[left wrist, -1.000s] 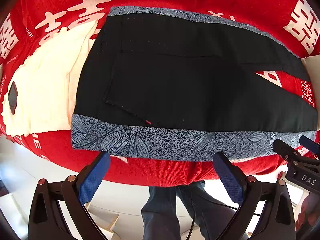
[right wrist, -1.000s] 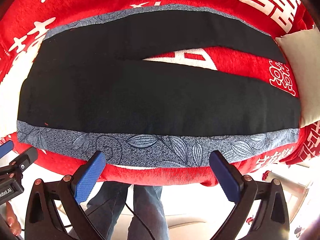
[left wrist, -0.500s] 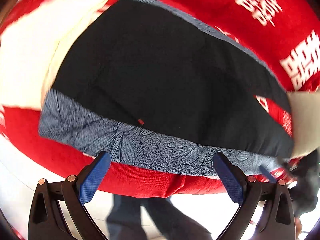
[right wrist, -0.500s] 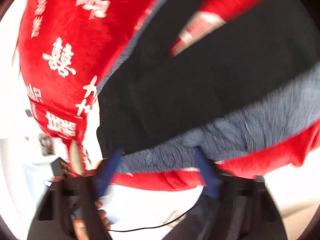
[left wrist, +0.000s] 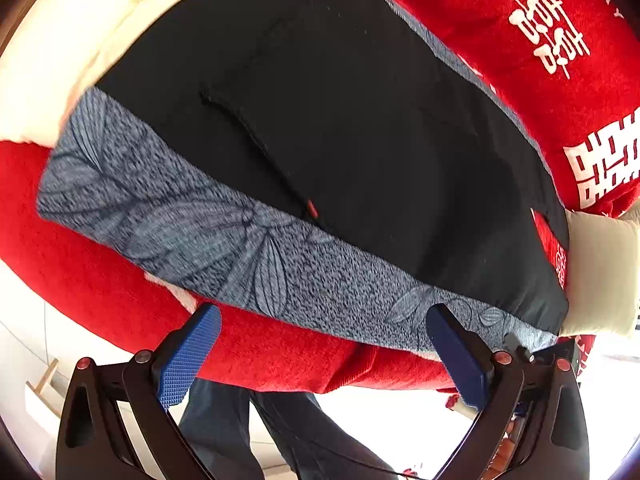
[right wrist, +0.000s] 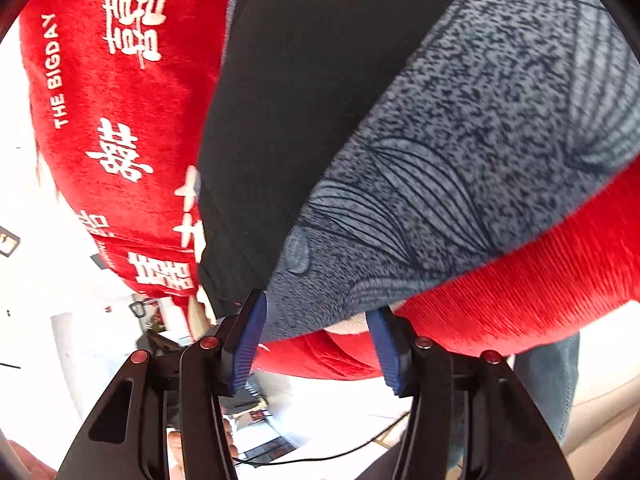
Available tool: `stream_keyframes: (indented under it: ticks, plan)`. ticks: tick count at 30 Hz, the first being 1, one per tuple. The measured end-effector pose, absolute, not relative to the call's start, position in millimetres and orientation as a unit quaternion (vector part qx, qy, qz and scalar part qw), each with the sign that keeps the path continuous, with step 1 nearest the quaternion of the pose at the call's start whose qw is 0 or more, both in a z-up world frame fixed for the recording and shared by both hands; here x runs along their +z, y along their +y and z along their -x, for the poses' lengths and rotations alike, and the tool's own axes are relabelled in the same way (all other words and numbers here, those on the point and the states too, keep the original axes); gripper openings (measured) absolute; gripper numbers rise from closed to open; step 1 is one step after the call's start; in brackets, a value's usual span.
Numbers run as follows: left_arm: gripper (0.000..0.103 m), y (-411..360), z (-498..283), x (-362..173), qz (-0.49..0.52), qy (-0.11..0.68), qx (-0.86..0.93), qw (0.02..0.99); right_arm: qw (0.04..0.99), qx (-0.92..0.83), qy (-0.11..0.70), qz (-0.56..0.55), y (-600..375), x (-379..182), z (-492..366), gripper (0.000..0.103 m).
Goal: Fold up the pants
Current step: 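Grasp the patterned waistband with the right gripper while the left gripper grasps it too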
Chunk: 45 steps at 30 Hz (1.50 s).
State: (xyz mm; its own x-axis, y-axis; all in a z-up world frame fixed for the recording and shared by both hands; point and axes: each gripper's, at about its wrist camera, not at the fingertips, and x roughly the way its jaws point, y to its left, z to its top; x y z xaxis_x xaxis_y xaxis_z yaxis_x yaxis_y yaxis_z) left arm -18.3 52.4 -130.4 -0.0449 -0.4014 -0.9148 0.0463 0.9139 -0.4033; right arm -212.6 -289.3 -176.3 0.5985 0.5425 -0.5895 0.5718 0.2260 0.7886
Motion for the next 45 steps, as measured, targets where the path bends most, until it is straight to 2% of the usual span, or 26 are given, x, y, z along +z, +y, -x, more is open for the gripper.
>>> stream_keyframes:
  ticks: [7,8,9,11,18,20,22,23,25,27,28,29,30,32,41,45]
  plan:
    - [0.103,47.5,26.5,-140.0,0.151,0.715,-0.174,0.660,0.634,0.021,0.373,-0.677,-299.9,-170.9,201.6,0.055]
    - [0.103,46.8,27.0,-142.0,0.162,0.717,-0.175,0.655,0.631,0.025,0.370,-0.681,-299.9,-169.8,198.4,0.049]
    - [0.103,46.2,26.8,-144.0,0.174,0.717,-0.175,0.651,0.628,0.030,0.366,-0.686,-302.3,-167.4,196.4,0.039]
    - [0.103,43.9,25.3,-147.9,0.198,0.719,-0.173,0.644,0.621,0.040,0.357,-0.696,-302.7,-164.1,194.2,0.032]
    - [0.103,50.2,3.3,-151.3,0.276,0.699,-0.137,0.645,0.616,0.076,0.338,-0.707,-305.1,-139.2,185.4,0.032]
    - [0.090,53.9,-3.4,-142.9,0.269,0.687,-0.118,0.665,0.618,0.076,0.348,-0.701,-305.4,-137.8,184.4,0.032]
    - [0.062,55.2,-9.4,-140.6,0.257,0.686,-0.114,0.671,0.619,0.071,0.365,-0.692,-306.0,-140.4,184.0,0.034]
    - [0.056,55.0,-13.8,-139.4,0.250,0.686,-0.110,0.674,0.618,0.067,0.375,-0.688,-306.0,-143.6,184.0,0.034]
    - [0.032,55.4,-21.2,-141.7,0.225,0.690,-0.098,0.680,0.617,0.055,0.388,-0.682,-307.2,-148.7,183.0,0.034]
    - [0.027,56.7,-24.3,-141.3,0.221,0.691,-0.101,0.680,0.614,0.031,0.402,-0.678,-310.1,-154.2,184.1,0.034]
    - [0.023,58.6,-23.5,-140.5,0.222,0.690,-0.099,0.682,0.609,0.016,0.410,-0.679,-311.8,-157.6,186.3,0.030]
    - [0.023,58.8,-23.9,-138.4,0.220,0.691,-0.099,0.682,0.604,-0.012,0.424,-0.675,-315.0,-160.1,188.6,0.008]
    - [0.020,60.2,-23.1,-135.4,0.219,0.690,-0.100,0.683,0.600,-0.027,0.430,-0.674,-317.5,-160.4,190.6,0.007]
    - [0.020,61.1,-23.0,-125.0,0.207,0.687,-0.104,0.688,0.606,-0.035,0.436,-0.665,-319.8,-152.8,188.9,0.007]
    - [0.020,37.9,-59.7,-48.2,0.189,0.658,-0.149,0.714,0.741,0.022,0.492,-0.457,-332.3,-34.6,112.4,0.007]
    - [0.020,18.1,-96.8,-32.5,0.175,0.642,-0.170,0.726,0.755,0.026,0.496,-0.427,-348.9,-19.8,71.1,0.007]
